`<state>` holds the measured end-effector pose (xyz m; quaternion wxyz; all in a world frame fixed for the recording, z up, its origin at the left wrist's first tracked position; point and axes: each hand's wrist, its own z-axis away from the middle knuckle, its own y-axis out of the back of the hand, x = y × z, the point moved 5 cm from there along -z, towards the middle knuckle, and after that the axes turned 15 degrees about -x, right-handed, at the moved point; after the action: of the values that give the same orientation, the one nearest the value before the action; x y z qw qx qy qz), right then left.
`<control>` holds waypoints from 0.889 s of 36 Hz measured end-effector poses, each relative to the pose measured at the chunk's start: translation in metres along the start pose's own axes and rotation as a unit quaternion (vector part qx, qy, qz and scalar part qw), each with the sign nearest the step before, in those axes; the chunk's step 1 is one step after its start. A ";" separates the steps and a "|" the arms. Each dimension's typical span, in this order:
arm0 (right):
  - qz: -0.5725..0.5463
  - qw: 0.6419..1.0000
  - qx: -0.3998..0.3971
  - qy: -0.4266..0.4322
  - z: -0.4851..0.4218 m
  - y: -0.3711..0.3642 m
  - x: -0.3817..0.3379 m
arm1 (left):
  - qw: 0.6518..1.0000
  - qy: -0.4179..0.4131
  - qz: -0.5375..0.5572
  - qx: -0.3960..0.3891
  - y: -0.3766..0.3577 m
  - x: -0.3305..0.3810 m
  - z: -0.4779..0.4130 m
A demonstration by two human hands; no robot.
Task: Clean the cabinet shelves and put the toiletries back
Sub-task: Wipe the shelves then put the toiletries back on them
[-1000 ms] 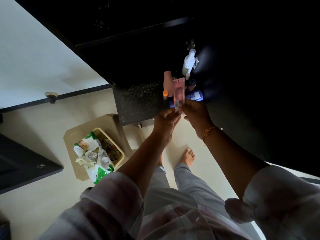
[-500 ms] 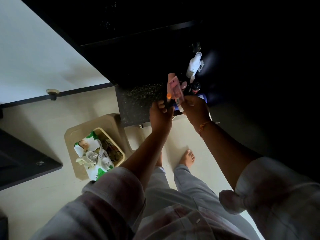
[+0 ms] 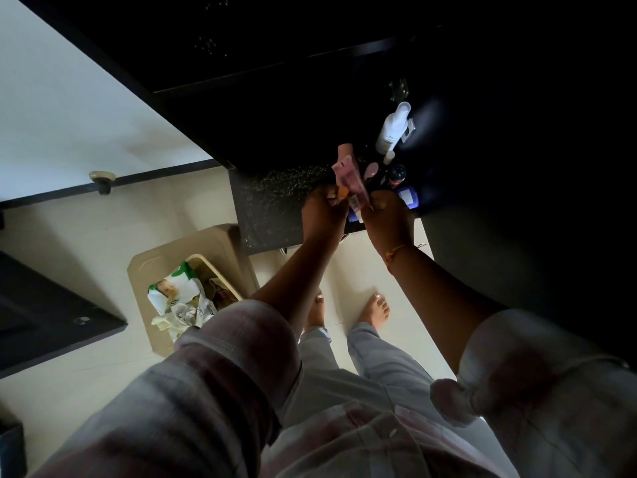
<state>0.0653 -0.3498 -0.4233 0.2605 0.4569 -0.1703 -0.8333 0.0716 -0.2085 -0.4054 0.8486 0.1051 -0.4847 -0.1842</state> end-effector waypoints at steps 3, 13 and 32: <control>0.006 1.000 0.018 0.002 0.000 0.003 -0.001 | 1.000 0.009 0.000 0.000 0.001 0.000 -0.001; 0.025 0.999 0.045 0.011 0.005 0.003 0.003 | 0.999 0.009 -0.036 -0.015 -0.001 -0.005 -0.011; 0.205 0.953 0.047 0.217 0.069 -0.009 -0.057 | 0.995 -0.033 -0.087 -0.021 0.030 -0.039 0.052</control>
<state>0.0294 -0.3056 -0.3534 0.4349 0.5938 -0.2386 -0.6335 0.0150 -0.1651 -0.3987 0.8148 0.1228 -0.4977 -0.2708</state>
